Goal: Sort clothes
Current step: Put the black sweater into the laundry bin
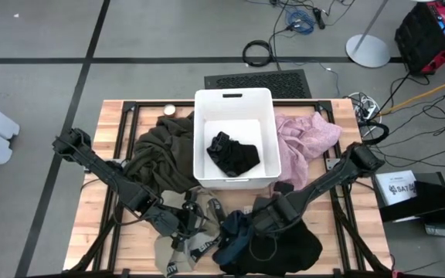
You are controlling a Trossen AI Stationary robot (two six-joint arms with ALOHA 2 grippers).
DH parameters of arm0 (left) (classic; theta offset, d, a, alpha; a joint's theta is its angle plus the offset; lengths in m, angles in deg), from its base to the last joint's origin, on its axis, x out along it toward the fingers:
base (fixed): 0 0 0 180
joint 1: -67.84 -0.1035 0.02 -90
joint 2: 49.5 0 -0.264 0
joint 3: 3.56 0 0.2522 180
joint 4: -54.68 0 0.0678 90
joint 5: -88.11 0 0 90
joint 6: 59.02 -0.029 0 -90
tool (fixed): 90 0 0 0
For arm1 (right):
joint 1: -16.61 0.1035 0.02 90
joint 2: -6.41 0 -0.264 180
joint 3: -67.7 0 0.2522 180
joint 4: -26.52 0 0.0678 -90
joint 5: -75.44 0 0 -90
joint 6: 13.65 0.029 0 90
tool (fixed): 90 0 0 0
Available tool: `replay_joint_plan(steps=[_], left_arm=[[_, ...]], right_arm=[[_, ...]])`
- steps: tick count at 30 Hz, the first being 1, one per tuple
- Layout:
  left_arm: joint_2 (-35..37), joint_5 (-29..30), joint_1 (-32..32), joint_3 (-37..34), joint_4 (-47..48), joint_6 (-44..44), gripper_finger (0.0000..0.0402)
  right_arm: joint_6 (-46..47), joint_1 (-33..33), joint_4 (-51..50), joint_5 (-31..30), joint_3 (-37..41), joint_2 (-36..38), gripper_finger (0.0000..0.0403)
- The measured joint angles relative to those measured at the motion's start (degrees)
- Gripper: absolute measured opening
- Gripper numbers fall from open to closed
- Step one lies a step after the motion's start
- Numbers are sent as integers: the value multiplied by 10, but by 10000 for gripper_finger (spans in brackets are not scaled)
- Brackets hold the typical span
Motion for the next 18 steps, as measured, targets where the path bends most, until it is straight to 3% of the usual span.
replay_joint_plan(steps=[4, 11, 18], left_arm=[[0, 0, 0, 0, 0, 8, 171], [0, 0, 0, 0, 0, 8, 171], [0, 0, 0, 0, 0, 8, 171]], right_arm=[[-50, 0, 72, 31, -2, 4, 19], [-55, 1, 76, 63, -60, 3, 2], [-82, 14, -3, 5, -247, 3, 1]])
